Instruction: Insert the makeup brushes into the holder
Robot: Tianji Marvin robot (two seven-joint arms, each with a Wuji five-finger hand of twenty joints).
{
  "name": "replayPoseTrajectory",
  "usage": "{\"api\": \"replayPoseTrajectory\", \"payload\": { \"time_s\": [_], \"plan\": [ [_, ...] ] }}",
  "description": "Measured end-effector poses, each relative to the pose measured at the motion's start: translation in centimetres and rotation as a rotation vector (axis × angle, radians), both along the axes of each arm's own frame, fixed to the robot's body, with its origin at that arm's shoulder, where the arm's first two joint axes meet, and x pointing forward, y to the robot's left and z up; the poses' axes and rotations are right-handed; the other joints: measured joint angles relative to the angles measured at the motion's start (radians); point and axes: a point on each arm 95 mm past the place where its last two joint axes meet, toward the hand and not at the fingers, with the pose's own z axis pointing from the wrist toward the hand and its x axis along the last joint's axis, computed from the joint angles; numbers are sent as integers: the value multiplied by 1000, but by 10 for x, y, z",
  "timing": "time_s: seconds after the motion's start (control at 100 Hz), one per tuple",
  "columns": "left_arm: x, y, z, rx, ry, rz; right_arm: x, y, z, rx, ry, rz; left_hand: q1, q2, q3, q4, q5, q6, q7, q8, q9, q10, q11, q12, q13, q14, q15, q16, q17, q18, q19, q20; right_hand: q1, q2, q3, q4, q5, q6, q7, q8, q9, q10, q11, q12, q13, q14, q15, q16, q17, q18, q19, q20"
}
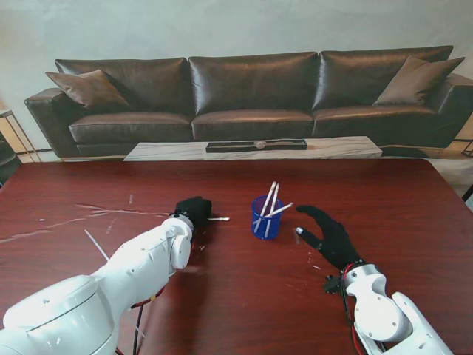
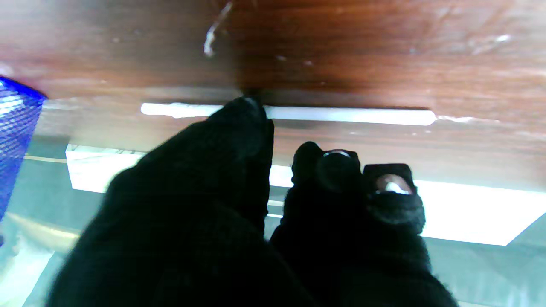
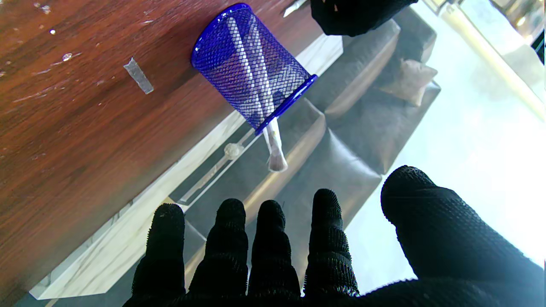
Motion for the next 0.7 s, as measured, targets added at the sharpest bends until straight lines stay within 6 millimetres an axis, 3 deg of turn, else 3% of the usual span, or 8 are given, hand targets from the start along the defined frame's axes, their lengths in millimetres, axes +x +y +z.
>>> {"api": "replayPoseTrajectory", "payload": {
  "time_s": [0.3,0.49,0.7],
  "plan": [
    [-2,-2,-1,43,-10,-49,0,0,0,0,-1,0,-14,0,90,0,-3,30,82,39,47,-5,0,29,39,2,26,-11,44,1,28,-30,0,0,0,0,0,0,0,0,0,0,0,1,0,0,0,0,0,0,0,0],
    [-2,-2,-2,71,-12,-83,0,0,0,-1,-1,0,-60,0,169,3,-3,66,71,171,84,-5,8,35,86,4,50,-32,113,-4,85,-102,0,0,0,0,0,0,0,0,0,0,0,2,0,0,0,0,0,0,0,0],
    [-2,0,-2,89,-9,-95,0,0,0,-1,-1,-1,-107,0,220,29,-1,97,54,286,124,-5,35,35,140,7,90,-63,199,-8,145,-203,0,0,0,0,0,0,0,0,0,0,0,2,0,0,0,0,0,0,0,0]
  ]
}}
